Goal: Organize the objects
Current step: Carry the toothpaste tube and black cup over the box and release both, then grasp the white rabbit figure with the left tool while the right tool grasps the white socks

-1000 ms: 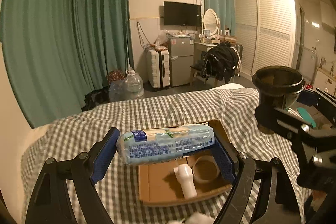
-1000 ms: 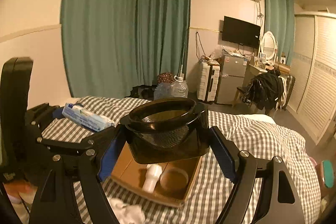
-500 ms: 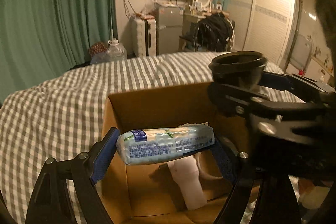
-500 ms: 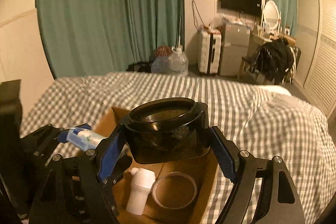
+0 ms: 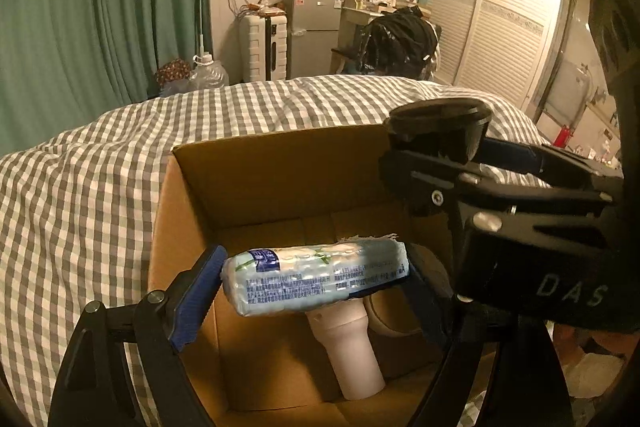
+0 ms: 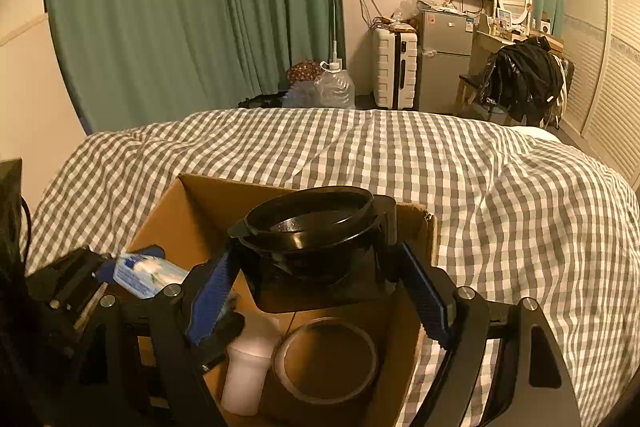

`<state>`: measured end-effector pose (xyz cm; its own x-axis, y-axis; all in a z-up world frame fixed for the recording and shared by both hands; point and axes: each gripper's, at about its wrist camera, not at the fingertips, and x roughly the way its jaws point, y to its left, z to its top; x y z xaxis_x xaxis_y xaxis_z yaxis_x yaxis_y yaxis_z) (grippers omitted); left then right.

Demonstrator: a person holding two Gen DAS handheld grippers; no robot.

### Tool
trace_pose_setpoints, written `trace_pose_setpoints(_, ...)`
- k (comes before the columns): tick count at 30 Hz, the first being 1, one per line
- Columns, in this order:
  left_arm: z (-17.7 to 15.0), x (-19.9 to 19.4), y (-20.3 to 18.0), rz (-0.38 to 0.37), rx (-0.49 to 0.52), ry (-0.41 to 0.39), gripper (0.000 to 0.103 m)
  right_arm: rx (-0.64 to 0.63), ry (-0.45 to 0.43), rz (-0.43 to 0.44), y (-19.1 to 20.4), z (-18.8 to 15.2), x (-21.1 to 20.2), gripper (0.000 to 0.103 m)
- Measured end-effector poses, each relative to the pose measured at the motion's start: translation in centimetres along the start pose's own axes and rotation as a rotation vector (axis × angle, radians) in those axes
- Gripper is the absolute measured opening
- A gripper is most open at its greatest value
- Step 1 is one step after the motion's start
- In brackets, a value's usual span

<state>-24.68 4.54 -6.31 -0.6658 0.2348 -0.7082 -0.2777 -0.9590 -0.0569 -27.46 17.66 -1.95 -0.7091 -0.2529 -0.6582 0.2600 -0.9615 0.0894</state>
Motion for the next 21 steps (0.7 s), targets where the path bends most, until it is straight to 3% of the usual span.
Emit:
trace_pose_setpoints(4, -0.1, 0.0, -0.4, 0.050, 0.011, -0.002, 0.100, 0.031, -0.028, -0.014, 0.0, -0.1, -0.8, 0.086)
trace_pose_setpoints(10, -0.2, -2.7, -0.5, 0.051, -0.011, -0.044, 0.100, 0.058, -0.118, -0.022, -0.3, 0.1, -4.0, 0.090)
trace_pose_setpoints(16, -0.9, -8.1, -1.4, 0.090, -0.002, -0.095, 0.101, 0.054, -0.149, -0.009, 0.6, -0.6, -9.2, 0.090)
trace_pose_setpoints(21, -1.8, -13.0, -1.8, 0.085, -0.016, -0.125, 0.101, -0.020, -0.168, -0.067, 2.2, -2.2, -15.0, 0.090)
